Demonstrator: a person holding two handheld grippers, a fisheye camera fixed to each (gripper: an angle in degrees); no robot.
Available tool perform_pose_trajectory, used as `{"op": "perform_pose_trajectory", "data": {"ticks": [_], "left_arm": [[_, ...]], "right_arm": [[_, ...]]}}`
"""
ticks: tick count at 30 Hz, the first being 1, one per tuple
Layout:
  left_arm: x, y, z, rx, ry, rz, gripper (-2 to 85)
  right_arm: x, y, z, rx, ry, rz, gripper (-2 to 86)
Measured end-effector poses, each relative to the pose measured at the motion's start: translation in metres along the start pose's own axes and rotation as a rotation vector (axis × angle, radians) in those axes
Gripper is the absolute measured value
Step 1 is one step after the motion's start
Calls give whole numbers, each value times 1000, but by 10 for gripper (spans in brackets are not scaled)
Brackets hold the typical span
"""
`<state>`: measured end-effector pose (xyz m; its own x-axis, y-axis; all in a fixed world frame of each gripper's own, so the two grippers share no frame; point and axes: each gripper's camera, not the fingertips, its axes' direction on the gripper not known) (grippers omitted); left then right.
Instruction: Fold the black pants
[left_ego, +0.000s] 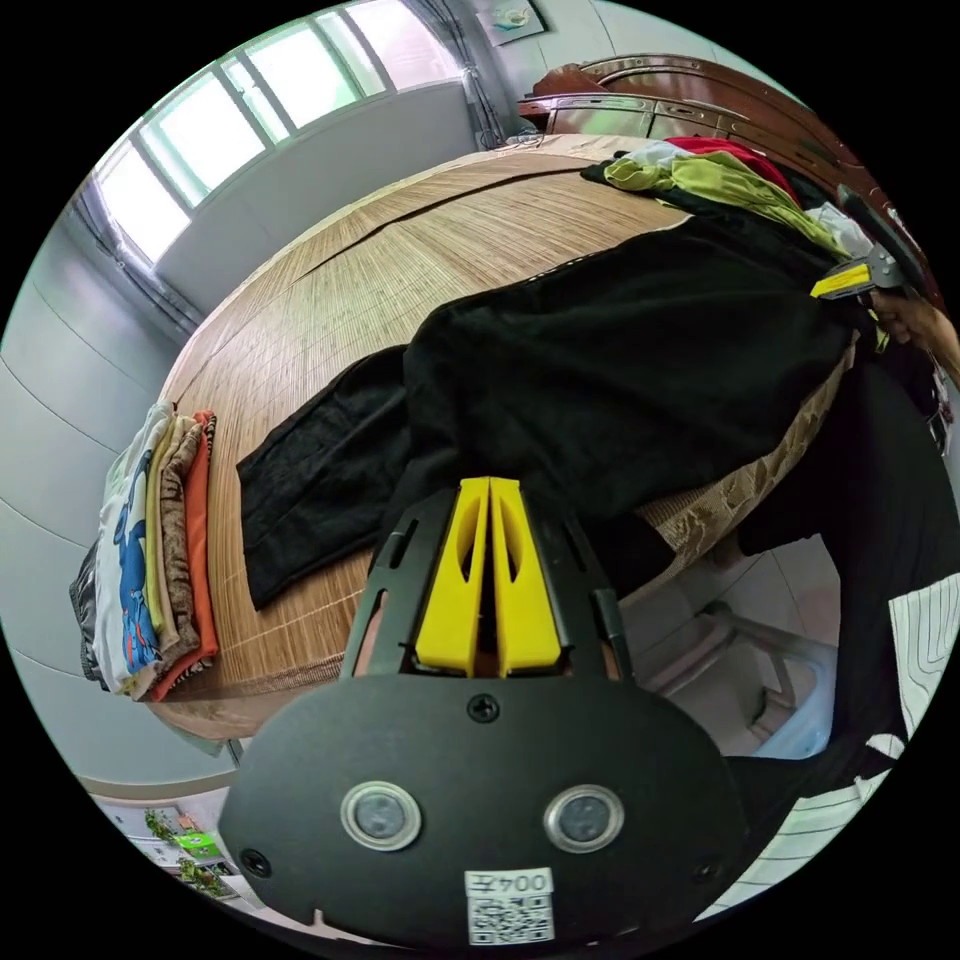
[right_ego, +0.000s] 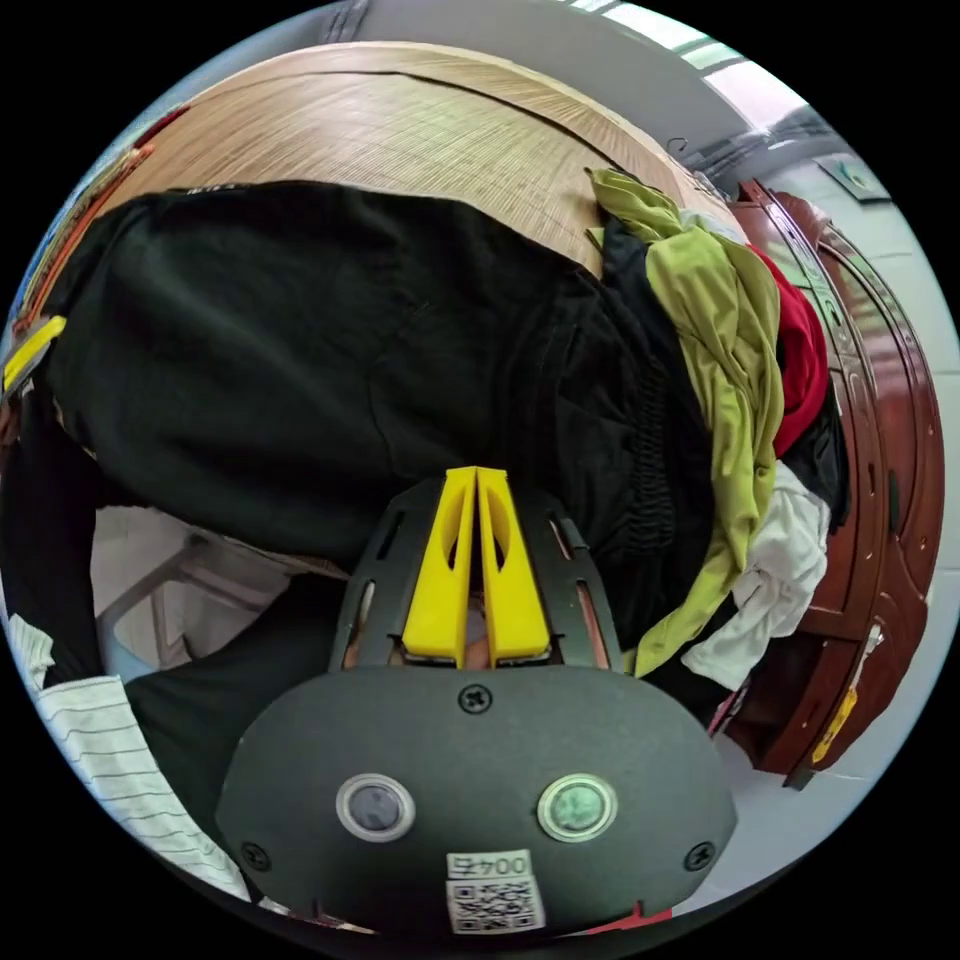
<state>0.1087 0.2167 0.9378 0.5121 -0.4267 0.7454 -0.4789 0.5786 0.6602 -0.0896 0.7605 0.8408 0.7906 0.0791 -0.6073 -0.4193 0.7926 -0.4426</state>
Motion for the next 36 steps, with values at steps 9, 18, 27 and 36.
{"op": "perform_pose_trajectory", "data": {"ticks": [9,18,27,36], "left_arm": [[-23,-11,-18,12,111,-75,6],[-97,6,-81,150,207,-220,7],[-225,50,-63,39,72,-410,11],[-222,20,-55,-36,-50,-308,12]], "right_arm": [[2,52,-7,137,156,-1,-1],[-17,135,-113,514,-254,254,81],[-241,34,-120,436,-597,-343,126],[-330,31,-109,458,-408,-526,127]]}}
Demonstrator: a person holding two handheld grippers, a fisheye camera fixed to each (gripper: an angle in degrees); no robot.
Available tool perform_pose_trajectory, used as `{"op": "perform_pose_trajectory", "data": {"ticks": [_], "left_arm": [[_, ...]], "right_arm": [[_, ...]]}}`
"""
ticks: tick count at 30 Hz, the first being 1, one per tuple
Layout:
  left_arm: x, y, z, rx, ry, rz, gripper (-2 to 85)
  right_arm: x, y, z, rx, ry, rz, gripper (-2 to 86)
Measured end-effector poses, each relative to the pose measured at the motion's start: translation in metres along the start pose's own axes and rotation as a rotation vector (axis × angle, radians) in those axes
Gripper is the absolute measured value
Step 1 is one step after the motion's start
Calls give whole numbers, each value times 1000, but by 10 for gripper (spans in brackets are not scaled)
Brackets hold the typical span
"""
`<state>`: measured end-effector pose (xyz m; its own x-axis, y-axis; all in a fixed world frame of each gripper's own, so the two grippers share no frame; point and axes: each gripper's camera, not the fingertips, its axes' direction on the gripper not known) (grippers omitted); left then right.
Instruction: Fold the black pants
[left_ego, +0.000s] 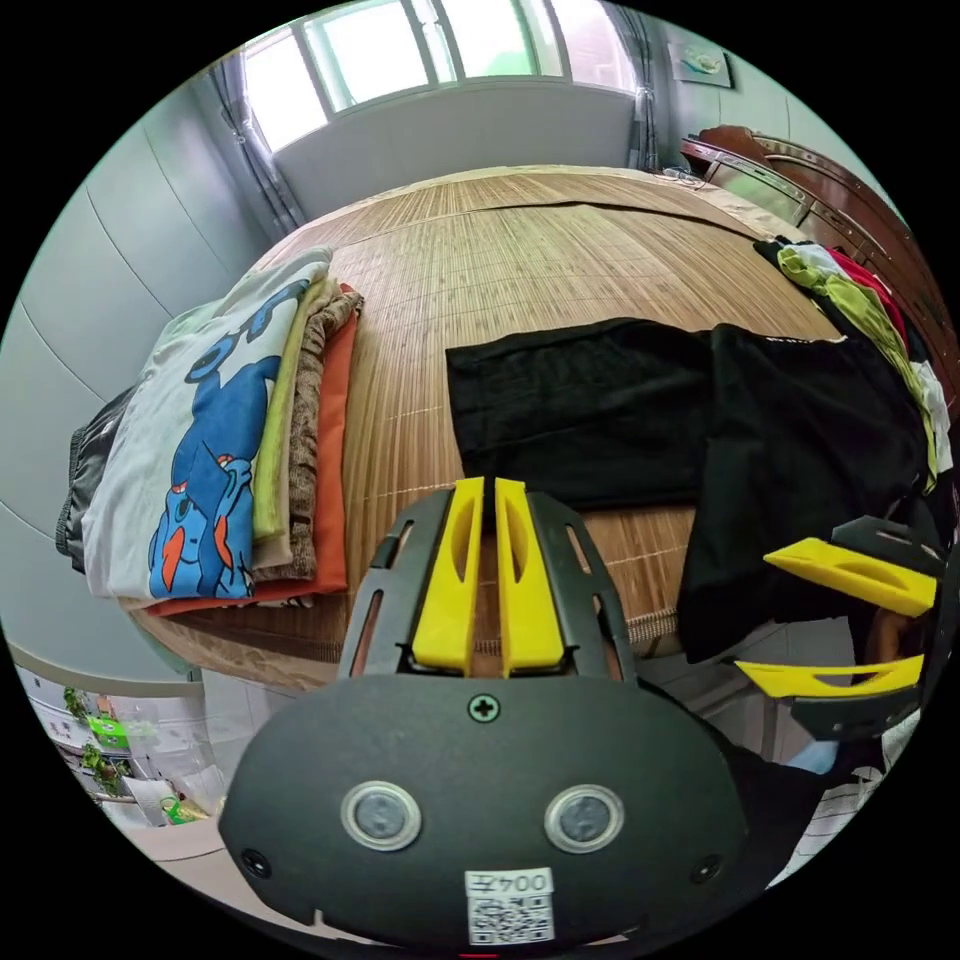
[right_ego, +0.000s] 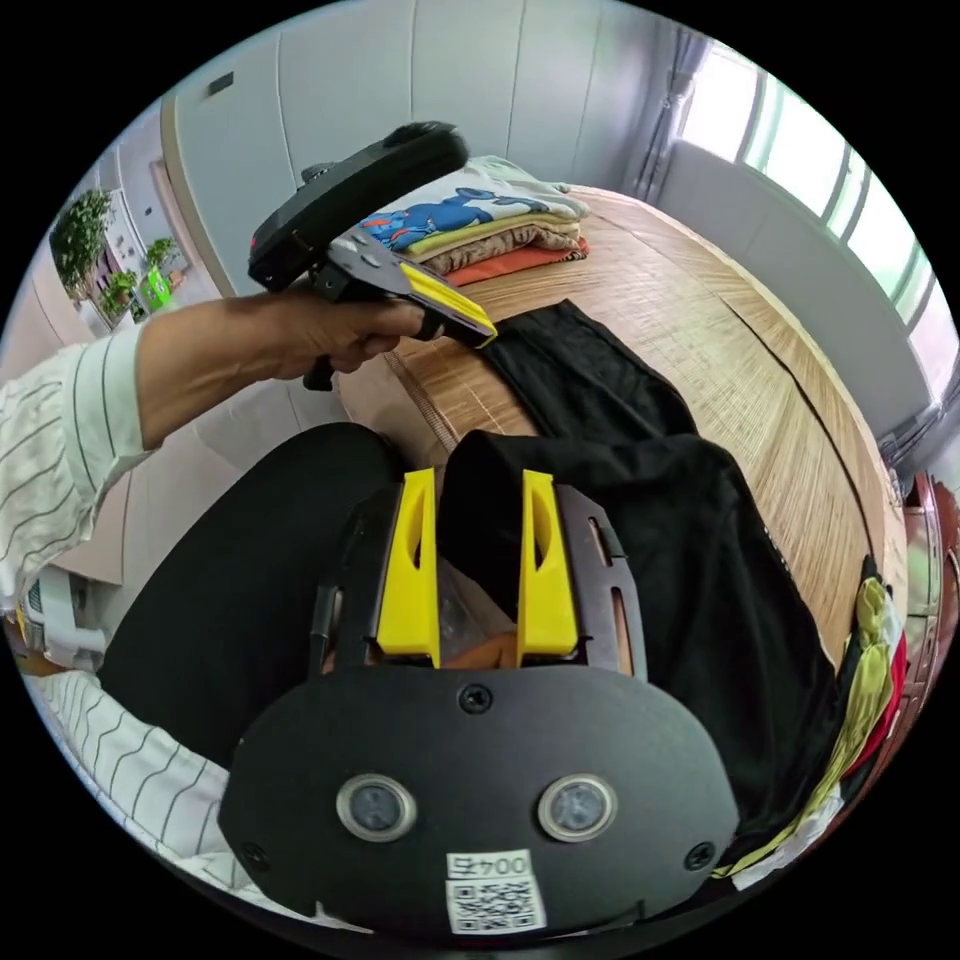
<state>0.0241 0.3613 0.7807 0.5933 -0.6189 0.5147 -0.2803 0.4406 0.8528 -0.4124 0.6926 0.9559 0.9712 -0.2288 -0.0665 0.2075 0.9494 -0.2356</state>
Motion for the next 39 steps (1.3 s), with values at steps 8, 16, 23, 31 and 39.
{"op": "perform_pose_trajectory", "data": {"ticks": [8,16,23,31,39], "left_arm": [[-27,4,-27,24,73,-62,8],[-29,46,-84,151,242,-167,8],[-31,68,-81,122,177,-218,5],[-31,41,-86,127,124,-229,2],[62,-19,-27,-8,59,-105,1]], "right_arm": [[11,5,36,-114,135,-97,54],[146,64,-34,167,-376,302,5],[325,181,-44,698,-1131,843,5],[422,317,-34,887,-1053,1180,18],[448,413,3,940,-904,1600,49]]}}
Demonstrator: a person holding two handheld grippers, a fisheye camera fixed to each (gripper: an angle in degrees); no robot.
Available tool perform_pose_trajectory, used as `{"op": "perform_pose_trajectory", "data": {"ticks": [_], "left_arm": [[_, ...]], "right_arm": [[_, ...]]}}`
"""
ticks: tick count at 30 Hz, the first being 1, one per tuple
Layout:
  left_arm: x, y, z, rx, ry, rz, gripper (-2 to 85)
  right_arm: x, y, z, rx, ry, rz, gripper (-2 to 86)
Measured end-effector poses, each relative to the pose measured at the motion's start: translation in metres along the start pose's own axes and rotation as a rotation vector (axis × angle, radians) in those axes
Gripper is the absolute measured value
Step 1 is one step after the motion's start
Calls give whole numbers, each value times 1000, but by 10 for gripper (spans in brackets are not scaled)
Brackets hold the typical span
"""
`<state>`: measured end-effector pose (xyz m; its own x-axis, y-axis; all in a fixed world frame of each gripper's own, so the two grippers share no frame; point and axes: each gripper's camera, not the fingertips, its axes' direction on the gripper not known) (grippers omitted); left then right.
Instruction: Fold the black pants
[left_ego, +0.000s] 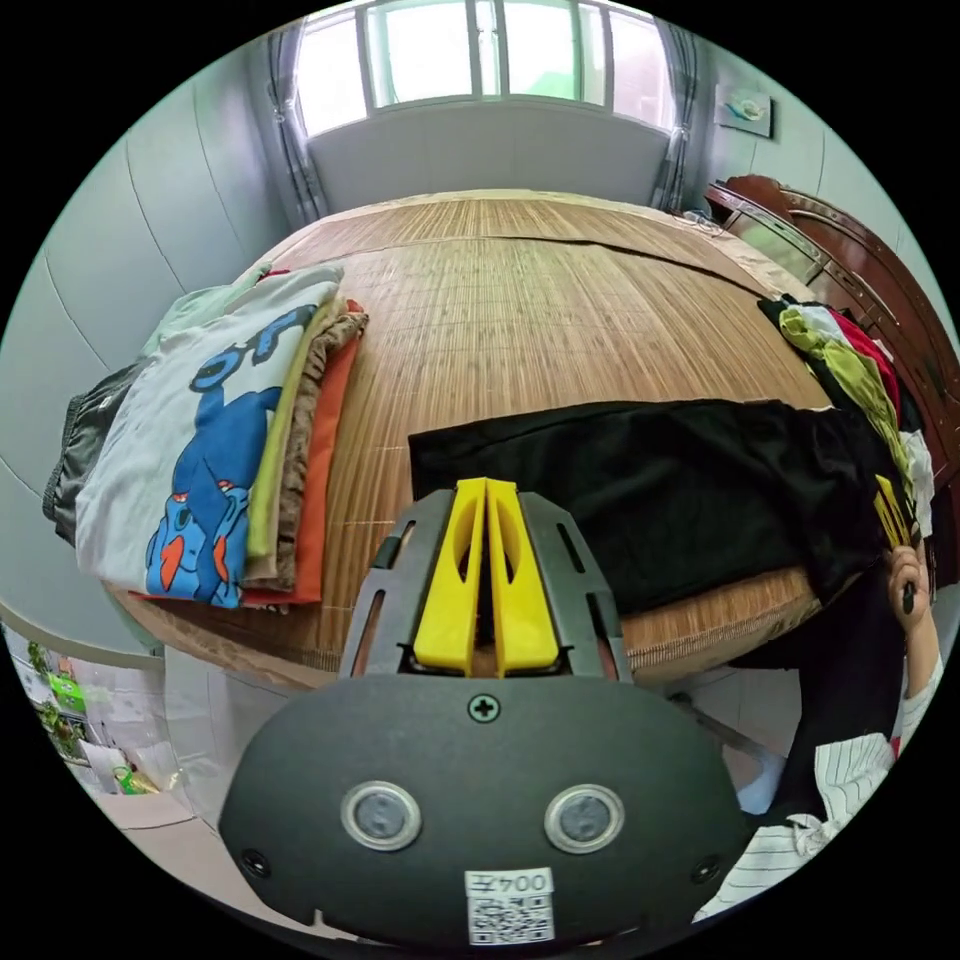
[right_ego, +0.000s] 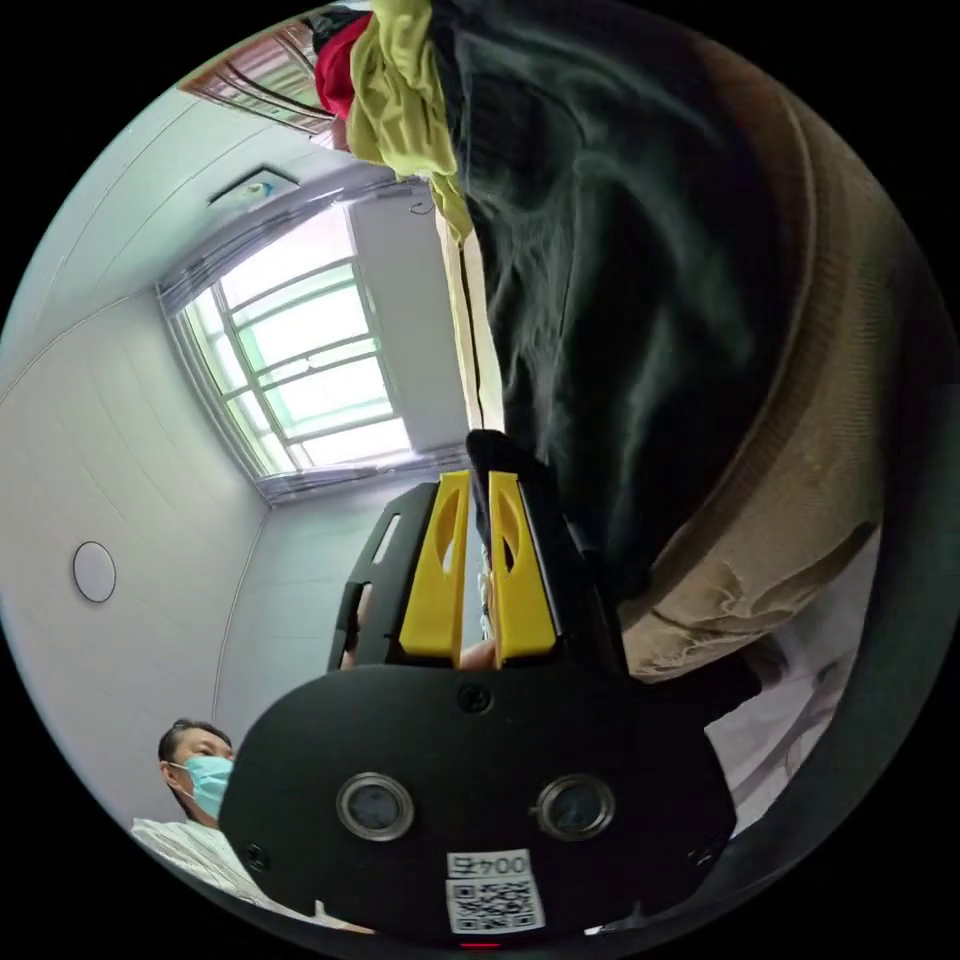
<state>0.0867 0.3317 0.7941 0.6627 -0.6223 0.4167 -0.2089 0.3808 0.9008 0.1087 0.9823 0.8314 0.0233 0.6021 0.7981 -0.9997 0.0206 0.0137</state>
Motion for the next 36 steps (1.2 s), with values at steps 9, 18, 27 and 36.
{"op": "perform_pose_trajectory", "data": {"ticks": [9,18,27,36], "left_arm": [[13,-6,-4,33,-219,255,1],[212,64,-40,222,247,566,2],[181,89,-12,70,348,470,1],[97,70,-40,141,457,276,0]], "right_arm": [[-84,3,36,-57,416,-420,51],[-129,94,314,-608,803,-945,16],[-93,83,420,-691,1050,-905,-2],[-134,62,361,-769,579,-673,46]]}}
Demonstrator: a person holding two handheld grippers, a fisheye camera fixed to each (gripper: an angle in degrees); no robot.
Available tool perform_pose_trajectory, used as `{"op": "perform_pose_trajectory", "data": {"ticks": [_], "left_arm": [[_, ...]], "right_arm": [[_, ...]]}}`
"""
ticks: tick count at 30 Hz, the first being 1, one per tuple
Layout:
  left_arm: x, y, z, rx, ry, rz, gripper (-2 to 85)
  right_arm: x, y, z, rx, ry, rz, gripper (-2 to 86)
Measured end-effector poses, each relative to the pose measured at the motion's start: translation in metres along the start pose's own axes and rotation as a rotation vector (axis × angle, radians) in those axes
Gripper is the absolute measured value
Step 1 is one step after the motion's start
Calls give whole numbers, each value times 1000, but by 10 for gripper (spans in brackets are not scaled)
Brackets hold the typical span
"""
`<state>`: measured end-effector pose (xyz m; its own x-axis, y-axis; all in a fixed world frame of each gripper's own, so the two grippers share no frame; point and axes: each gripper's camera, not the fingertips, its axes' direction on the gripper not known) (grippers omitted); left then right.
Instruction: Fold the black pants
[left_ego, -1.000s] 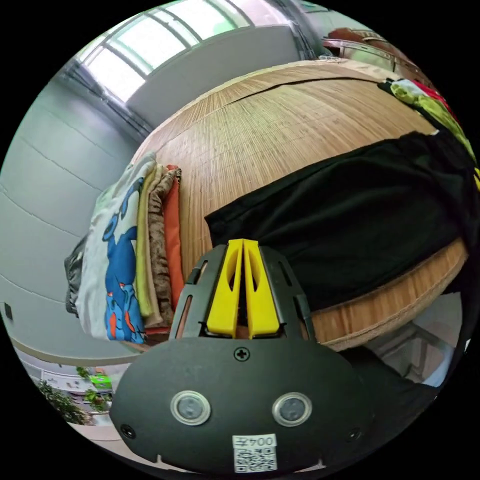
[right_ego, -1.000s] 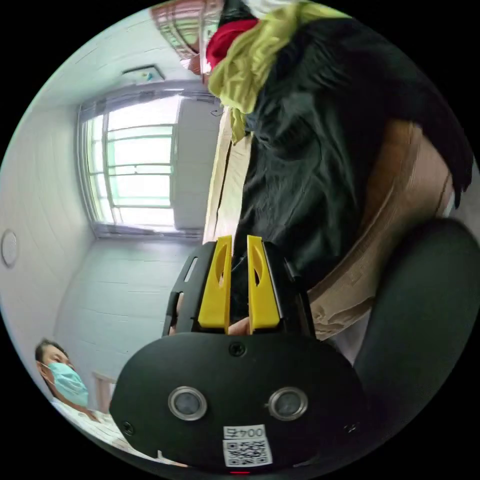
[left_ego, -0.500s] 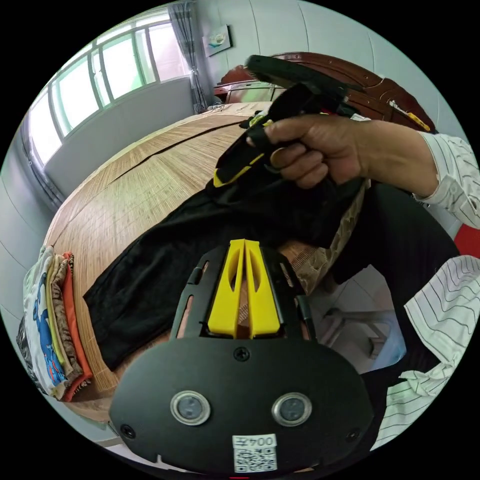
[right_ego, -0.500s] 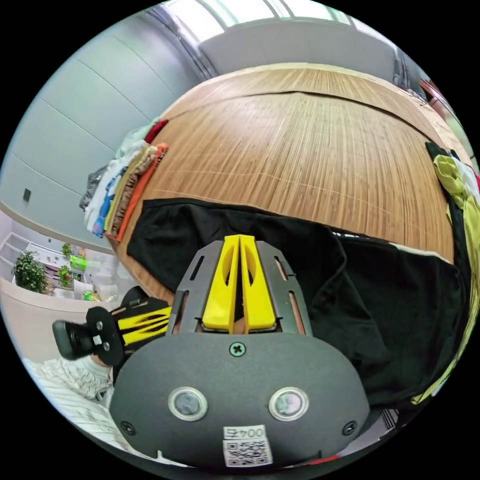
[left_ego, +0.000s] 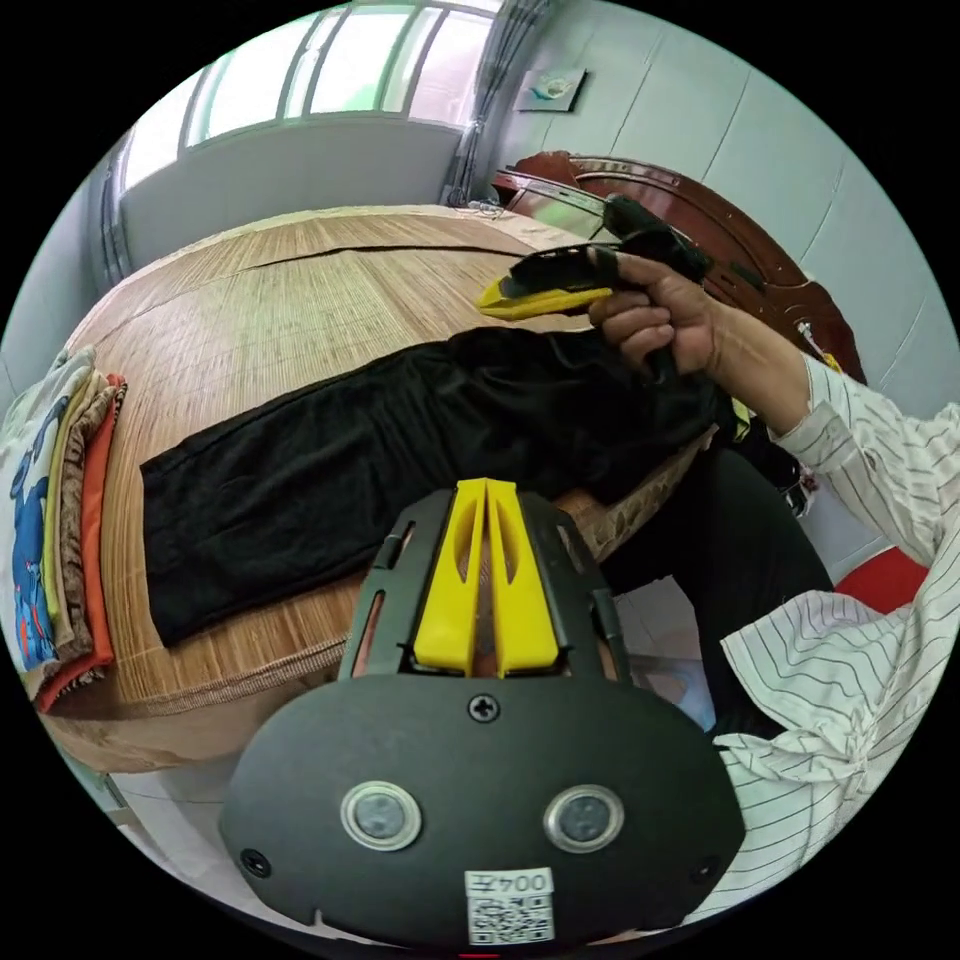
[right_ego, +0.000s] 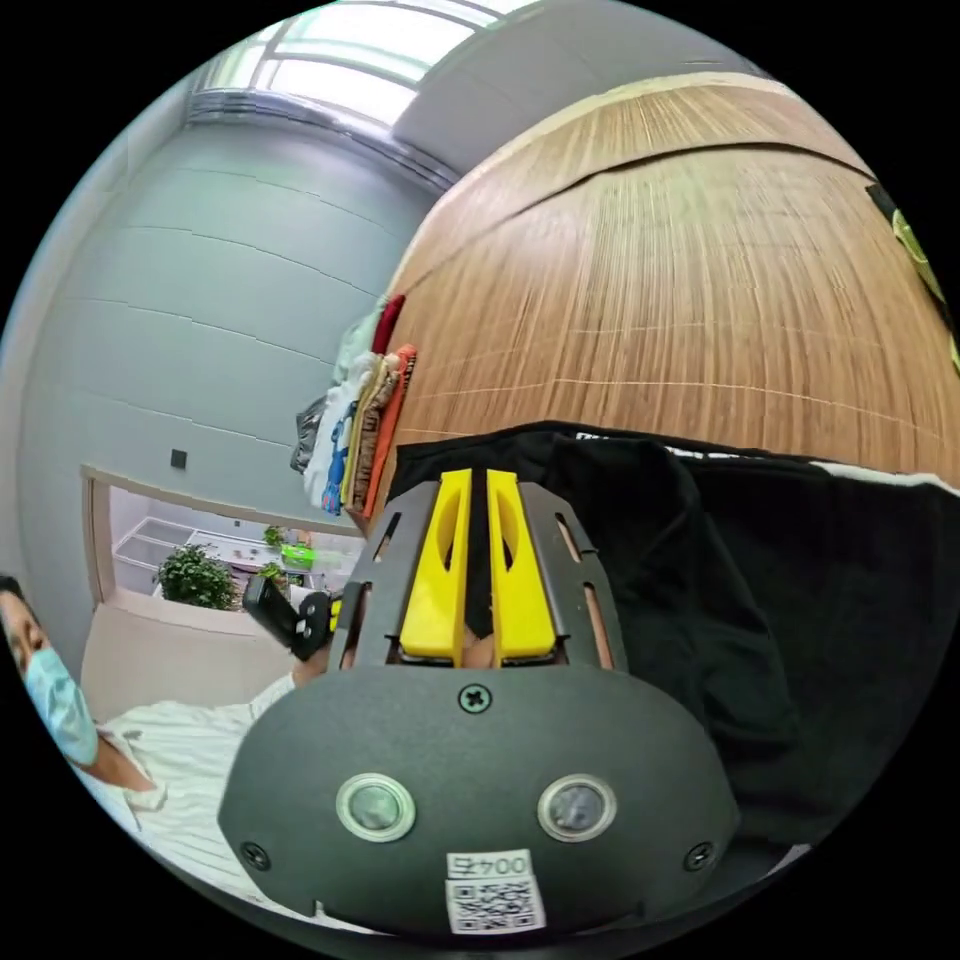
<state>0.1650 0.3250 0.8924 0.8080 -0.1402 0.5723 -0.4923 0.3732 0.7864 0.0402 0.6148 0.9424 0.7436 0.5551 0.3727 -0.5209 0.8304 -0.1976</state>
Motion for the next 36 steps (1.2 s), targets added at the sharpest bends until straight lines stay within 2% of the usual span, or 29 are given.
{"op": "perform_pose_trajectory", "data": {"ticks": [2,4,5,7,10,12,15,18,20,21,24,26,28,29,31,36], "left_arm": [[-26,-1,-5,-13,-106,-33,0],[-74,5,4,-119,-187,-106,0],[-86,8,8,-162,-187,-131,0],[-108,12,-12,-121,-158,-189,0],[-100,9,-42,-57,-179,-165,0],[-92,8,-48,-39,-131,-155,0],[-71,6,-53,-27,-131,-111,1],[-59,5,-53,-27,-79,-93,1],[-56,5,-55,-32,-52,-80,2],[-55,4,-57,-37,-31,-67,2],[-60,3,-63,-39,89,-83,5],[-72,2,-64,-21,236,-154,8],[-94,1,-49,-11,498,-295,19],[-98,1,-44,-13,562,-326,23],[-112,-2,-24,-17,749,-443,45],[-121,-26,-7,-3,890,-505,93]], "right_arm": [[-3,38,-37,67,65,-34,58],[-2,69,-54,72,156,-60,71],[-1,90,-60,66,238,-65,80],[-3,120,-67,81,369,-75,95],[-16,162,-64,132,575,-105,114],[-23,178,-54,133,620,-107,125],[-24,195,-39,188,641,20,135],[-34,205,-18,203,758,34,98],[-29,209,-12,196,984,62,24],[-26,211,-18,199,965,80,13],[-2,232,-83,355,558,213,1],[32,255,-131,485,167,359,-1],[57,271,-151,550,-67,435,0],[71,281,-157,573,-174,481,0],[84,295,-160,603,-279,523,-1],[97,323,-151,604,-365,563,0]]}}
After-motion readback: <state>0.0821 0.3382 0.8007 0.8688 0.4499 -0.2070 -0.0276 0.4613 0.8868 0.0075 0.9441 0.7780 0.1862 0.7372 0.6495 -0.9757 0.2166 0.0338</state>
